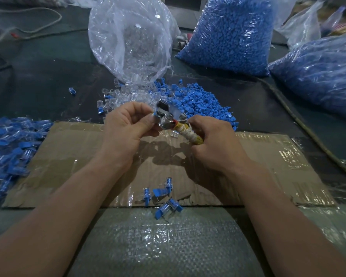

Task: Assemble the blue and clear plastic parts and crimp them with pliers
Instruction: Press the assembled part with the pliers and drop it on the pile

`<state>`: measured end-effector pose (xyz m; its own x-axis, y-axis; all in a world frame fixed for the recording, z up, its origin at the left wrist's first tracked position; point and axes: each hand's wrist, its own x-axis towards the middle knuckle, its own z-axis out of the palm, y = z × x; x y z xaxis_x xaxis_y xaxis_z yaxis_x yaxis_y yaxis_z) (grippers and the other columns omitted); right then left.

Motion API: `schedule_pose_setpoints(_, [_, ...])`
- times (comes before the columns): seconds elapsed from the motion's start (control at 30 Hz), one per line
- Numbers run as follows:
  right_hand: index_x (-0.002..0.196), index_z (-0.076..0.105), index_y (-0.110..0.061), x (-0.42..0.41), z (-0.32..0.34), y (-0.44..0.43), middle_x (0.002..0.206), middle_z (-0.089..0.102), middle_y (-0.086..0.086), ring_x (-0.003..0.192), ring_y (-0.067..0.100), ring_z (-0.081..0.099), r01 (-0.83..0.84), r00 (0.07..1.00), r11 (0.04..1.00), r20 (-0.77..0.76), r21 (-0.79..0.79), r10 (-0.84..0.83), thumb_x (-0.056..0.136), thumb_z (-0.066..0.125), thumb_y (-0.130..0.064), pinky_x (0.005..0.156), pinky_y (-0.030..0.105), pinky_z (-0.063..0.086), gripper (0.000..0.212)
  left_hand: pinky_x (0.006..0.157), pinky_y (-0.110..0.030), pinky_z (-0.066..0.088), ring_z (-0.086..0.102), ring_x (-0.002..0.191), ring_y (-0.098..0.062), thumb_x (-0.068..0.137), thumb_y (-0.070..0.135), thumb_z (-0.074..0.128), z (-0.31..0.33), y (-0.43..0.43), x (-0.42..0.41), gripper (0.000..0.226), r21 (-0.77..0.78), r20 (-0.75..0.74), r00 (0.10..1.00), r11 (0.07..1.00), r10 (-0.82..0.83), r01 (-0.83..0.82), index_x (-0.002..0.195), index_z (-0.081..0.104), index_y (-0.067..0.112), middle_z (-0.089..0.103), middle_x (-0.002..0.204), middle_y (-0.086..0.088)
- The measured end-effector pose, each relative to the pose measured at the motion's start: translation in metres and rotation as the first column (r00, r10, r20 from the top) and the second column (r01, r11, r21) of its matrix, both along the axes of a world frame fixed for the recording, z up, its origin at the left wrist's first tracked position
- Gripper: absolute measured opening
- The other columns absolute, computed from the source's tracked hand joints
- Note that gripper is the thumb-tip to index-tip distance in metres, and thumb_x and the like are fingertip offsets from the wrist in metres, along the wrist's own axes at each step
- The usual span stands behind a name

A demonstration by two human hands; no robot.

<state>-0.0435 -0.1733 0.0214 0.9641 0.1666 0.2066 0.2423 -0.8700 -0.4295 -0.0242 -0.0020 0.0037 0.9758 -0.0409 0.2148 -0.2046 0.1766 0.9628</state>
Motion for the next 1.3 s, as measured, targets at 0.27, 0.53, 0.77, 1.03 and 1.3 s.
schedule_pose_setpoints(0.27, [0.114, 0.056, -0.016, 0.005, -0.009, -0.005, 0.096, 0.047, -0.006, 0.092, 0.012, 0.047, 0.022, 0.998, 0.999, 0.060, -0.035, -0.020, 0.077, 0.066, -0.019, 0.078, 0.026, 0.037, 0.038, 0.056, -0.018, 0.052, 0.065, 0.057, -0.009, 0.080, -0.004, 0.059, 0.001, 0.001, 0.001, 0.016, 0.027, -0.031, 1.000, 1.000, 0.004, -0.003, 0.077, 0.060, 0.011, 0.068, 0.062, 0.002])
schedule_pose_setpoints(0.53, [0.111, 0.057, -0.015, 0.009, -0.010, -0.017, 0.102, 0.052, -0.001, 0.097, 0.016, 0.048, 0.135, 0.986, 0.990, 0.109, -0.050, -0.129, 0.075, 0.069, -0.024, 0.078, 0.023, 0.033, 0.039, 0.030, -0.011, 0.031, 0.053, 0.037, -0.008, 0.063, 0.009, 0.065, 0.011, 0.018, 0.004, 0.010, 0.191, -0.370, 0.883, 0.906, -0.290, 0.377, 0.064, 0.074, 0.015, 0.068, 0.060, -0.007])
schedule_pose_setpoints(0.77, [0.115, 0.055, -0.019, 0.012, -0.014, -0.019, 0.095, 0.042, -0.007, 0.096, 0.015, 0.045, 0.229, 0.972, 0.964, 0.082, -0.136, -0.219, 0.066, 0.071, -0.056, 0.078, 0.026, 0.030, 0.063, 0.042, -0.012, 0.041, 0.061, 0.050, -0.006, 0.050, 0.020, 0.075, 0.011, 0.017, -0.004, 0.016, 0.277, -0.389, 0.762, 0.724, -0.517, 0.632, 0.066, 0.073, 0.016, 0.069, 0.061, -0.005])
schedule_pose_setpoints(1.03, [0.116, 0.054, -0.019, 0.015, -0.016, -0.023, 0.107, 0.053, 0.000, 0.101, 0.018, 0.048, 0.300, 0.953, 0.946, -0.002, -0.122, -0.302, 0.063, 0.069, -0.063, 0.085, 0.033, 0.040, 0.070, 0.054, -0.013, 0.047, 0.062, 0.056, -0.004, 0.049, 0.020, 0.076, 0.008, 0.011, -0.007, 0.014, 0.368, -0.397, 0.700, 0.596, -0.593, 0.714, 0.063, 0.074, 0.018, 0.069, 0.061, 0.001])
schedule_pose_setpoints(1.3, [0.111, 0.053, -0.016, 0.016, -0.017, -0.024, 0.105, 0.051, 0.002, 0.098, 0.019, 0.048, 0.318, 0.942, 0.935, -0.055, -0.159, -0.330, 0.063, 0.066, -0.066, 0.082, 0.033, 0.038, 0.070, 0.044, -0.018, 0.044, 0.055, 0.047, -0.005, 0.065, 0.027, 0.073, 0.008, 0.011, -0.004, 0.013, 0.399, -0.209, 0.940, 0.854, -0.270, 0.334, 0.066, 0.069, 0.015, 0.065, 0.058, 0.000])
